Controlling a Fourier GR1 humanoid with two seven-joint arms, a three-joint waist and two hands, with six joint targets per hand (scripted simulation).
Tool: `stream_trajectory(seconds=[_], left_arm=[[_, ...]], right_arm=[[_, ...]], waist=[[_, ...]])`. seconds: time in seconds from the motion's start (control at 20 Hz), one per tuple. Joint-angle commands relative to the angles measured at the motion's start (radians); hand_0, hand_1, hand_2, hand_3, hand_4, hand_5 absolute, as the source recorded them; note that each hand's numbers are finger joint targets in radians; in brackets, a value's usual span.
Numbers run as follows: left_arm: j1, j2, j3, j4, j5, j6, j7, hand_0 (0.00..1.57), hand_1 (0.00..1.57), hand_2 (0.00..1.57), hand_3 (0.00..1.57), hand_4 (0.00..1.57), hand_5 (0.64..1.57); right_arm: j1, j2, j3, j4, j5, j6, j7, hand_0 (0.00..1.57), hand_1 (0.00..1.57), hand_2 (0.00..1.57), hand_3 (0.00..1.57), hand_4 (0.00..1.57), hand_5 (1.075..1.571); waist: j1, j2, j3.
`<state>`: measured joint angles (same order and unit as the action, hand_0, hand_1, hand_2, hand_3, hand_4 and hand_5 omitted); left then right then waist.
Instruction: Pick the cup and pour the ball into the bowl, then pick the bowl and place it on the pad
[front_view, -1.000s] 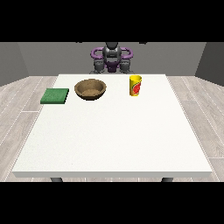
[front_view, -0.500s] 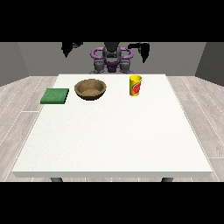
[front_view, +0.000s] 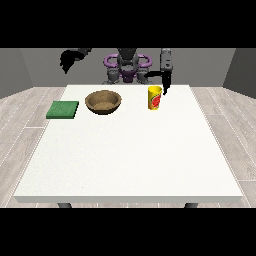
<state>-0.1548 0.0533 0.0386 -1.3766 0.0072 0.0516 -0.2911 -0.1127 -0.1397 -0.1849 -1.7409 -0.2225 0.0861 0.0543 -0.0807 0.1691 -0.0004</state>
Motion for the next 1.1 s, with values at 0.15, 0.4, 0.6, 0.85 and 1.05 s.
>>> stream_trajectory(seconds=[0.15, 0.4, 0.6, 0.85, 1.05], left_arm=[[-0.087, 0.064, 0.091, 0.26, 0.031, -0.067, -0.141, 0.0, 0.0, 0.0, 0.0, 0.11, 1.436], [-0.122, -0.005, 0.049, 0.407, -0.014, -0.018, -0.193, 0.0, 0.0, 0.0, 0.0, 0.2, 1.42], [-0.217, 0.049, 0.129, 0.554, 0.017, -0.034, -0.269, 0.0, 0.0, 0.0, 0.0, 0.25, 1.445], [-0.212, 0.008, 0.125, 0.663, -0.062, 0.123, -0.432, 0.92, 0.92, 1.32, 1.38, 1.24, 1.538], [-0.282, 0.038, 0.168, 0.721, -0.068, 0.2, -0.474, 1.26, 1.26, 1.57, 1.57, 1.33, 1.483]], right_arm=[[0.025, -0.06, -0.072, 0.11, -0.051, 0.104, -0.095, 0.0, 0.0, 0.0, 0.0, 0.66, 1.559], [0.024, -0.045, -0.066, 0.216, -0.006, 0.083, -0.12, 0.0, 0.0, 0.0, 0.0, 0.68, 1.563], [-0.017, -0.085, -0.086, 0.205, -0.048, 0.13, -0.118, 0.0, 0.0, 0.0, 0.0, 0.67, 1.562], [-0.064, -0.12, -0.094, 0.108, -0.107, 0.136, -0.018, 0.0, 0.0, 0.0, 0.0, 0.66, 1.569], [-0.063, -0.161, -0.133, 0.122, -0.145, 0.193, -0.059, 0.0, 0.0, 0.0, 0.07, 0.64, 1.568]], waist=[[-0.022, -0.002, 0.0003], [0.011, -0.076, 0.0003], [-0.029, -0.007, 0.0001], [-0.098, 0.039, -0.0005], [-0.143, 0.113, -0.0004]])
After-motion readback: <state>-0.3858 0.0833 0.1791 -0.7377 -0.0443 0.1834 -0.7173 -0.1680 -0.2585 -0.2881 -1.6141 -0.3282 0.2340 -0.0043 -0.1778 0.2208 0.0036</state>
